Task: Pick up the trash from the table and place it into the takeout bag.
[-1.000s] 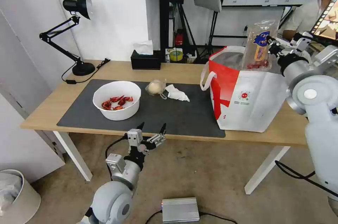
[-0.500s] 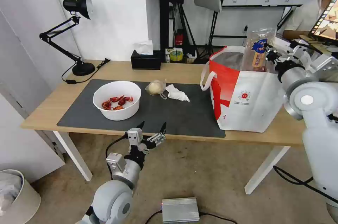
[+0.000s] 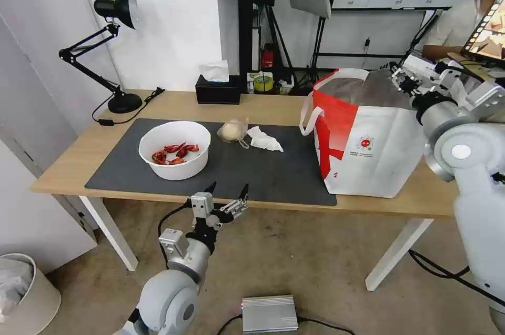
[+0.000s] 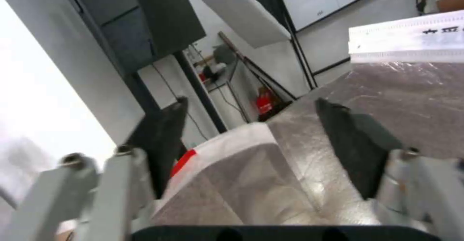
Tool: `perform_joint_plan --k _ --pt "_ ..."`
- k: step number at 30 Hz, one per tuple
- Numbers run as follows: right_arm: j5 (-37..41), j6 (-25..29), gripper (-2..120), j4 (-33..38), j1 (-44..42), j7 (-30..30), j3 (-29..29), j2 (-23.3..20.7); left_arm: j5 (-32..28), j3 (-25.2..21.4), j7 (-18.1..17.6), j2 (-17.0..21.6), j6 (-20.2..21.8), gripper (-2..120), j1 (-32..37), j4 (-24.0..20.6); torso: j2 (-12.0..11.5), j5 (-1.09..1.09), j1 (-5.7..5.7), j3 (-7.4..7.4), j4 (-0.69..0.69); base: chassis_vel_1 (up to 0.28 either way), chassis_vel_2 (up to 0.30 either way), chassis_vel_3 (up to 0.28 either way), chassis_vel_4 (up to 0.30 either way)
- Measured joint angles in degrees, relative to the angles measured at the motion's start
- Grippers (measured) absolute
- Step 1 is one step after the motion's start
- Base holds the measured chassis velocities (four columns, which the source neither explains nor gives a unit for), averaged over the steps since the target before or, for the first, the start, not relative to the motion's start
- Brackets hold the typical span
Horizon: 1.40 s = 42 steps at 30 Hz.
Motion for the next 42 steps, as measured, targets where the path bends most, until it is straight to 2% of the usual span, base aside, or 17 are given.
perform_joint_plan --k 8,17,21,23,24,27,31,33,37,39,41,42 --pt "0.65 -0.04 97 0.53 0.28 -0.42 -0.16 -0.58 -0.03 -0.26 -0.02 -0.13 0.00 100 0.17 -0.20 0.00 0.00 0.00 0.00 0.00 0.000 0.000 0.000 0.000" --pt "4.56 1.24 100 5.70 -0.86 -6.33 -0.48 -1.42 -0.04 -1.24 -0.04 -0.10 -0.02 100 0.95 -0.94 0.00 0.00 0.00 0.00 0.00 0.000 0.000 0.000 0.000" --pt "4.74 1.39 100 9.54 -3.28 -9.30 -1.69 -3.25 -0.10 -1.91 -0.03 0.25 -0.07 100 1.41 -1.46 0.00 0.00 0.00 0.00 0.01 0.000 0.000 0.000 0.000" --pt "4.31 1.38 100 13.58 -6.23 -11.70 -2.70 -6.28 -0.26 -2.92 0.05 0.88 -0.28 100 1.75 -2.05 0.00 -0.01 0.00 0.00 0.00 0.000 0.000 0.000 0.000" --pt "4.31 1.38 100 13.58 -6.23 -11.70 -2.70 -6.28 -0.26 -2.92 0.05 0.88 -0.28 100 1.75 -2.05 0.00 -0.01 0.00 0.00 0.00 0.000 0.000 0.000 0.000" --pt "-0.76 1.76 100 16.89 -10.87 -14.99 -3.00 -9.21 -0.26 -3.99 0.58 1.16 -1.74 100 2.31 -2.60 0.00 -0.02 0.00 0.00 0.00 0.000 0.000 0.000 0.000" --pt "-4.59 2.89 100 18.12 -15.53 -17.30 -2.96 -10.29 0.27 -4.79 1.42 1.17 -2.47 100 3.19 -3.03 0.00 0.00 0.00 0.00 0.00 0.000 0.000 0.000 0.000" --pt "-8.36 4.07 100 19.08 -20.81 -19.63 -2.83 -11.06 1.70 -6.02 2.49 1.29 -3.55 100 4.03 -3.05 0.01 0.00 0.00 -0.01 -0.01 0.000 0.000 0.000 0.000" --pt "-12.37 5.95 100 19.52 -26.20 -21.83 -3.10 -11.27 2.89 -7.31 3.48 1.37 -4.83 100 4.95 -2.59 0.00 -0.01 0.00 0.00 0.00 0.000 0.000 0.000 0.000" --pt "-12.37 5.95 100 19.52 -26.20 -21.83 -3.10 -11.27 2.89 -7.31 3.48 1.37 -4.83 100 4.95 -2.59 0.00 -0.01 0.00 0.00 0.00 0.000 0.000 0.000 0.000" --pt "-16.71 9.67 100 18.33 -30.29 -24.33 -3.74 -10.18 4.35 -8.41 4.48 1.17 -6.60 100 5.70 -1.26 0.01 0.00 -0.01 0.00 -0.01 0.000 0.000 0.000 0.000" --pt "-16.71 9.67 100 18.33 -30.29 -24.33 -3.74 -10.18 4.35 -8.41 4.48 1.17 -6.60 100 5.70 -1.26 0.01 0.00 -0.01 0.00 -0.01 0.000 0.000 0.000 0.000"
